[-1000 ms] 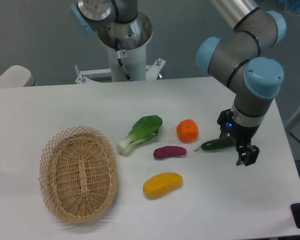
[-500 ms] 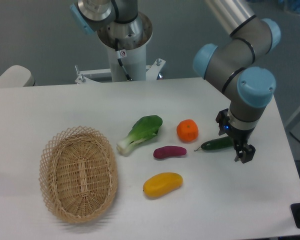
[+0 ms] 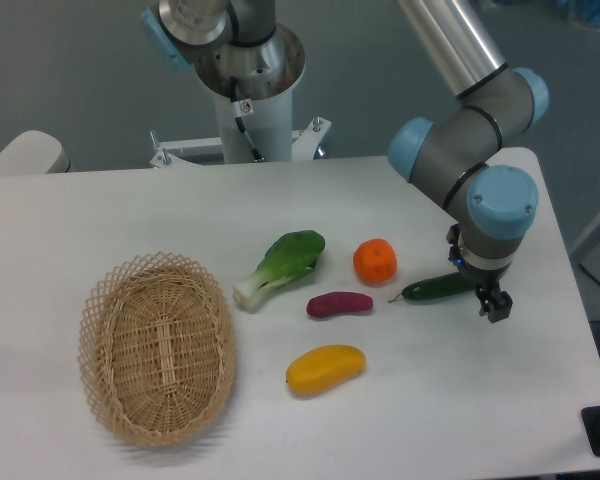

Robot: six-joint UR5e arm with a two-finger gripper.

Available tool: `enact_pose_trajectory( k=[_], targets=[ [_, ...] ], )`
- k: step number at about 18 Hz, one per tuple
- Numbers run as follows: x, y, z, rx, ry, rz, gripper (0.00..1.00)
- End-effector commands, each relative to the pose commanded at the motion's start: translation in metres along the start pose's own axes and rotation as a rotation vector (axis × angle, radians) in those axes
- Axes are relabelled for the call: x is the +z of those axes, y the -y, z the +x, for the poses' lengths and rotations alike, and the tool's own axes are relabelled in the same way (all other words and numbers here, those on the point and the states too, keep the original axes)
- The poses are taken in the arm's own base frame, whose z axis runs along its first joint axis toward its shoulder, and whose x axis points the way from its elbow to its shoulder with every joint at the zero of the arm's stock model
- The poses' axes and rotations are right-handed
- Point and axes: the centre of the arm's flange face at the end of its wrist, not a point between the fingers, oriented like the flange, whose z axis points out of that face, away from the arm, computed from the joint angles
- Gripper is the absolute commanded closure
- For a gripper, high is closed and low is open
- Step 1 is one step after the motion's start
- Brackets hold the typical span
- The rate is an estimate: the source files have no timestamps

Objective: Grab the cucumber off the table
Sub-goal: 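Lower the open gripper down over the green cucumber, then close the gripper around the middle of the cucumber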

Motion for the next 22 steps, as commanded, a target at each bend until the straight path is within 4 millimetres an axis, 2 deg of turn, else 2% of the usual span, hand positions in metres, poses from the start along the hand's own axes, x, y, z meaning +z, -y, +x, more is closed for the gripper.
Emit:
enact_pose_trajectory(
  k=[2,5,12,15,16,18,19,22],
  targets=[
    [0.007,-0.009,0.007,-0.012,0.008,-0.004,0.02],
    [0.019,-0.010,0.018,-0.003,0.009,-0.001,0.02],
    [0.039,0.000,0.030,-0.093,0.041,0.087,0.01],
    [0.040,0.002,0.030,-0.113,0.044,0.094,0.02],
    [0.040,0.002,0.030,-0.116,0.045,0.093,0.07],
    [0.040,0.002,0.030,-0.116,0.044,0.092,0.49],
    [0.038,0.000,0.028,-0.117,0.048,0.090,0.62],
    [0.036,-0.002,0.027,-0.110,0.052,0.082,0.74]
  ],
)
